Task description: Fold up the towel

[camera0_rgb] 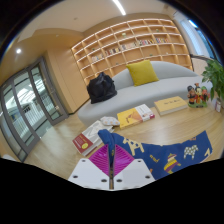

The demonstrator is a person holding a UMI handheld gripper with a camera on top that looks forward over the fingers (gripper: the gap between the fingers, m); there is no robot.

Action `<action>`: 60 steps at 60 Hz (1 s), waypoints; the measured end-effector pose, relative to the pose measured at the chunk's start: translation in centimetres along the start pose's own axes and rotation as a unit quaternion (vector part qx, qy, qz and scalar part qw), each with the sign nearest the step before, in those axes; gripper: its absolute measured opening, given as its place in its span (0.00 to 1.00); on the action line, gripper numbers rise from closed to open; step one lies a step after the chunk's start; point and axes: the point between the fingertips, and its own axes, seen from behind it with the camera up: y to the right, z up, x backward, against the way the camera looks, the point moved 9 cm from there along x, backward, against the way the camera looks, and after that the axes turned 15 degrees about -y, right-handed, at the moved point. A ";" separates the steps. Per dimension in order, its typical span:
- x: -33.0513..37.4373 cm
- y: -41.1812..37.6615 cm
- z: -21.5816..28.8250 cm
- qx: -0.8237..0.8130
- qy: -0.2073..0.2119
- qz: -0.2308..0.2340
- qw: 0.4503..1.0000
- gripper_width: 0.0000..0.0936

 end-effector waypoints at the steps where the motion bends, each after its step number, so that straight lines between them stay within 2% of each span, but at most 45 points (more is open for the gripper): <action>1: 0.5 0.3 0.5 -0.001 0.005 0.002 1.000 0.03; 7: 2.8 3.3 3.3 -0.007 0.025 -0.004 1.000 0.03; 15: 4.3 11.9 5.1 -0.006 0.033 -0.077 0.996 0.03; 21: 4.4 18.3 4.3 -0.006 0.013 -0.125 0.992 0.04; 26: 3.7 23.8 2.9 -0.014 -0.011 -0.166 0.986 0.10; 29: 3.6 26.6 1.8 -0.013 -0.035 -0.193 0.981 0.20; 32: 3.6 29.2 0.8 -0.012 -0.047 -0.216 0.975 0.40; 37: 5.0 32.5 0.3 -0.001 -0.045 -0.269 0.962 0.81; 39: 5.7 33.5 -0.1 0.004 -0.035 -0.289 0.957 0.91; 40: 6.2 33.8 -0.1 0.008 -0.031 -0.299 0.954 0.92; 42: 7.4 34.1 0.3 0.013 -0.024 -0.316 0.948 0.90; 49: 11.3 33.1 0.4 0.023 0.004 -0.345 0.938 0.92; 60: 16.8 28.3 -1.8 0.037 0.018 -0.355 0.934 0.91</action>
